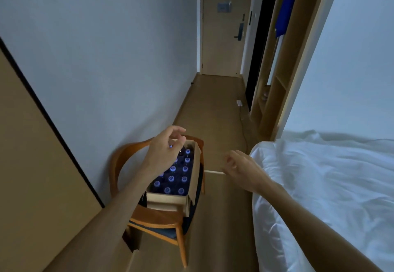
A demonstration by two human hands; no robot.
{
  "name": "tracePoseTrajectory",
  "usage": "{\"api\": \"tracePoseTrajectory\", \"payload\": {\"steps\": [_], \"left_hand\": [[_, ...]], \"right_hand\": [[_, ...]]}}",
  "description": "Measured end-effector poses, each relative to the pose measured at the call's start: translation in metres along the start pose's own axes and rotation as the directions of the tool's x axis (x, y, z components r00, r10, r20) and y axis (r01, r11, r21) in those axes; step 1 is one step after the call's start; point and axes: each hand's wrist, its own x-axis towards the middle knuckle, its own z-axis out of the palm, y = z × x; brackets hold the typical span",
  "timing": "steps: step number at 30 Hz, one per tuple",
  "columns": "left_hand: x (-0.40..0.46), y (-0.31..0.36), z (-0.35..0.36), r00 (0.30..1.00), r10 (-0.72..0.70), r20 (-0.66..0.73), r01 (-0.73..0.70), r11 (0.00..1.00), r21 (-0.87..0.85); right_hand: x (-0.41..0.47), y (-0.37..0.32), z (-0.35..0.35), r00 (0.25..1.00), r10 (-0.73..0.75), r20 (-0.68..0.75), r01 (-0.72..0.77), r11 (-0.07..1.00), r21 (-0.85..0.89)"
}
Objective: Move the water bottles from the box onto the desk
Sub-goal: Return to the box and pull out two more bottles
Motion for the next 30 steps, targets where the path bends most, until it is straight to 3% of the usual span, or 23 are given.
{"api": "tracePoseTrajectory", "payload": {"steps": [9, 13, 19, 24, 30], "left_hand": [[0.123, -0.078, 0.055, 0.989, -0.138, -0.046, 0.139, 0.99, 0.022], [0.173, -0.111, 0.077, 0.969, -0.236, -0.074, 0.239, 0.971, 0.027], [0.217, -0.15, 0.1, 0.887, -0.447, -0.117, 0.45, 0.893, -0.002], [0.243, -0.181, 0.11, 0.83, -0.52, -0.201, 0.536, 0.844, 0.03], [0.277, -0.253, 0.127, 0.771, -0.619, -0.149, 0.628, 0.778, 0.012]], "right_hand": [[0.158, 0.078, 0.025, 0.977, 0.01, 0.214, -0.015, 1.0, 0.022], [0.224, 0.108, 0.037, 0.958, -0.116, 0.263, 0.097, 0.992, 0.087], [0.319, 0.134, 0.066, 0.905, -0.152, 0.397, 0.119, 0.987, 0.107], [0.373, 0.147, 0.1, 0.856, -0.196, 0.478, 0.162, 0.98, 0.111], [0.433, 0.159, 0.148, 0.798, -0.196, 0.57, 0.159, 0.981, 0.115]]}}
